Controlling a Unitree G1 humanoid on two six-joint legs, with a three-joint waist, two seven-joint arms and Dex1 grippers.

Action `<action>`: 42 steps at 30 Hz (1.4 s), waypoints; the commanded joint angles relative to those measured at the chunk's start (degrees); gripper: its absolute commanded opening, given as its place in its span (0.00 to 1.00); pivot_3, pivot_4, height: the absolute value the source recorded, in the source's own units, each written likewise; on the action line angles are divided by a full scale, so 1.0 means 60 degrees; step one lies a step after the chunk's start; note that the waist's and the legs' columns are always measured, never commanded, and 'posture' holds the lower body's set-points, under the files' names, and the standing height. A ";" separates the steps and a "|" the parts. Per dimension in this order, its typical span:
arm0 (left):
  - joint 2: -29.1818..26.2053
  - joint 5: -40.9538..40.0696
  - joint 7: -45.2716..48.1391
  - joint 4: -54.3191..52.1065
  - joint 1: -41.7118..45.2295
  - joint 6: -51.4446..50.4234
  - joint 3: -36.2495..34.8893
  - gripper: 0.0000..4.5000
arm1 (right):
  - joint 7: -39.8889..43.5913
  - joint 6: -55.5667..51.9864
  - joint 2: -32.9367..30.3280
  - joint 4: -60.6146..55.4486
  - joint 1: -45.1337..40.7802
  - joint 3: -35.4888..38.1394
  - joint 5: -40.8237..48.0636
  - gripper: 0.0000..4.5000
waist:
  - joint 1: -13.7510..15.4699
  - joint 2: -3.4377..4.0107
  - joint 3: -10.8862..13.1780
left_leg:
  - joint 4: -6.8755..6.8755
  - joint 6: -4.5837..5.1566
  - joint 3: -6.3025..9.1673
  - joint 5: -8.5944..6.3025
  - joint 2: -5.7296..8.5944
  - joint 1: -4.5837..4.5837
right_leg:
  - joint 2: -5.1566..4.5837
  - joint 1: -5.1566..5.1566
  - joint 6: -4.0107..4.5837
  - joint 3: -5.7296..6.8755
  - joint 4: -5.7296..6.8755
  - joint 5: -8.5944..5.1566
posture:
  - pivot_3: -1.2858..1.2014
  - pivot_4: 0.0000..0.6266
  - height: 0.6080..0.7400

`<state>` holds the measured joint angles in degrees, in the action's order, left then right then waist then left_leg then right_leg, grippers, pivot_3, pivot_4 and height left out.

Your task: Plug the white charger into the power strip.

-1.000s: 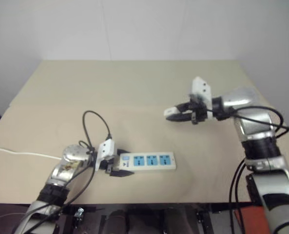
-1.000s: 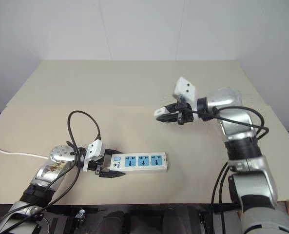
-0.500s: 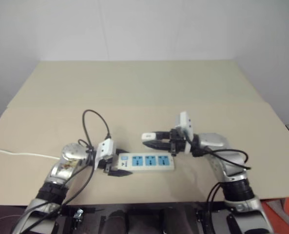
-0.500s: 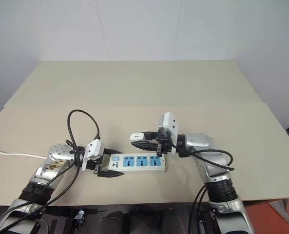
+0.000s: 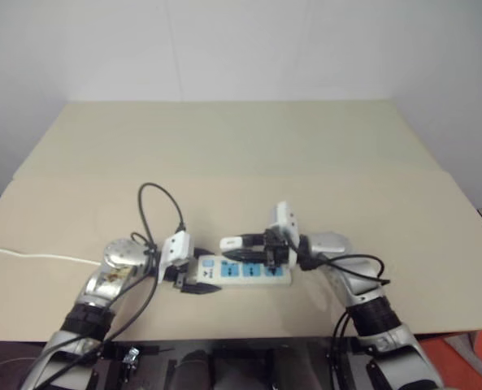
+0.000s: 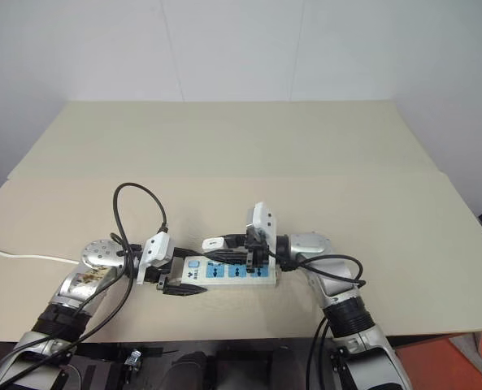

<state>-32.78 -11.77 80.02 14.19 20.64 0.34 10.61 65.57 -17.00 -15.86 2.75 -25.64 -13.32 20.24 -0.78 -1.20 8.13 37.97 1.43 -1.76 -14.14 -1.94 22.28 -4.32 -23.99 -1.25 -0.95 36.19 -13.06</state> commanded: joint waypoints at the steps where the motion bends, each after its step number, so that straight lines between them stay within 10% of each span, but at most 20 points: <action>1: -0.0003 0.0020 0.0125 0.0118 0.0098 0.0071 0.0179 0.74 | -0.0159 0.0502 0.0268 0.0071 -0.0121 -0.0047 -0.0051 0.25 | 0.0000 0.0000 0.0000 | 0.0000 0.0000 0.0000 0.0000 0.0000 0.0000 | 0.0000 0.0000 0.0000 0.0000 0.0000 0.0000 | 0.52 0.24 1.00; 42: -0.0120 -0.0005 0.0014 0.0194 0.0081 0.0023 0.0177 0.74 | -0.0295 0.1700 -0.0593 0.1302 0.0661 -0.0174 -0.0757 0.25 | 0.0085 -0.0002 -0.0004 | 0.0000 0.0000 0.0001 0.0000 0.0004 -0.0012 | -0.0005 0.0021 -0.0001 0.0003 -0.0006 -0.0001 | 0.52 0.24 1.00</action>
<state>-32.19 -11.78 79.85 14.70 21.62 0.62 12.33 63.72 -6.69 -15.79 7.96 -23.44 -15.79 18.10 -0.27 -1.21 8.10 37.97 1.42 -1.75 -14.14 -1.92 22.18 -4.35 -23.84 -1.26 -0.93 36.15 -13.06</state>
